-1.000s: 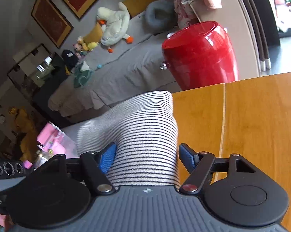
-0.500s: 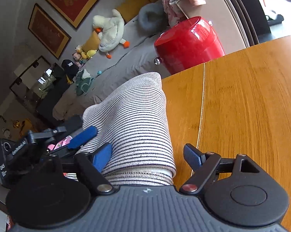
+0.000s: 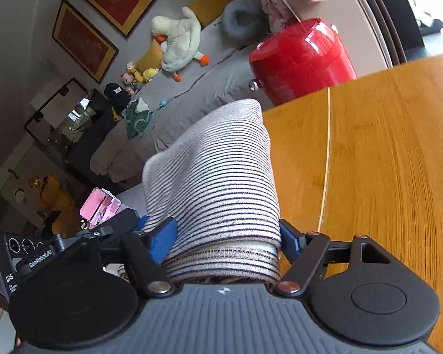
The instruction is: Fold clothes
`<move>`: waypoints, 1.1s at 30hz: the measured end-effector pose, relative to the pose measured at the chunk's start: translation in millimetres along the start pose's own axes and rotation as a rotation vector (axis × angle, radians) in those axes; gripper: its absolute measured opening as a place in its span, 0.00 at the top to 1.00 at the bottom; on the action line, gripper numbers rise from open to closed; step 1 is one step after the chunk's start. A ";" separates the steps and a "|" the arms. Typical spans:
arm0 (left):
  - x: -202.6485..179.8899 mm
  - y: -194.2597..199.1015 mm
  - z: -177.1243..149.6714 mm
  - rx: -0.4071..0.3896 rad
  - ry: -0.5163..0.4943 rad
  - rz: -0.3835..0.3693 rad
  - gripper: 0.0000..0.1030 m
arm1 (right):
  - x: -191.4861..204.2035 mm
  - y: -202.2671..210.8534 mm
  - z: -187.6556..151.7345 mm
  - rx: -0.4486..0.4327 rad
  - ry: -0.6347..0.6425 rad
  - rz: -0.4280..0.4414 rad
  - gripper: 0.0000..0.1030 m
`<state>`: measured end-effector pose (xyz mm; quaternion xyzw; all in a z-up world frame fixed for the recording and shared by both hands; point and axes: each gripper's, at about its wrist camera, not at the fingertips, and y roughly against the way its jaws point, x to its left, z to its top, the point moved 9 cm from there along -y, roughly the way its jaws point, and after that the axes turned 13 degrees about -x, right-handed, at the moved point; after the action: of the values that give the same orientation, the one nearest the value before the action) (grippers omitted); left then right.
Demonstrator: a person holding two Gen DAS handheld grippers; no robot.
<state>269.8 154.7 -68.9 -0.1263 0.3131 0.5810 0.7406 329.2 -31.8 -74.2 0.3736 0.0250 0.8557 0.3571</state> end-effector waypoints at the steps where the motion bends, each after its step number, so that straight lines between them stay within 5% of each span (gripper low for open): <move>1: -0.4 -1.2 -0.4 0.000 -0.001 -0.001 0.48 | 7.7 2.1 3.0 -0.012 0.032 0.020 0.31; 11: -11.3 -8.6 -5.7 0.007 -0.046 -0.022 0.48 | -3.7 0.9 6.6 -0.008 0.160 -0.110 0.26; 18: -8.3 -7.6 -4.9 0.009 -0.029 -0.029 0.48 | -8.3 -17.8 51.3 -0.085 0.108 -0.077 0.19; 25: -6.8 -6.4 -5.9 0.011 -0.037 -0.031 0.47 | -22.9 -77.5 39.7 0.097 0.051 -0.017 0.16; 27: -5.6 -6.0 -5.8 0.010 -0.039 -0.025 0.47 | -17.8 -78.7 32.6 0.135 -0.006 0.028 0.21; 31: -0.9 -5.6 -4.9 0.007 -0.039 -0.006 0.46 | 11.5 -57.7 43.7 0.059 0.044 0.106 0.34; 33: 1.4 -5.9 -4.6 0.005 -0.036 0.001 0.46 | 11.6 -56.2 45.9 0.045 0.087 0.073 0.35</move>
<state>274.0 151.6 -74.3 -0.1136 0.3014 0.5828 0.7460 387.4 6.9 -51.4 0.3448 0.0462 0.8828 0.3157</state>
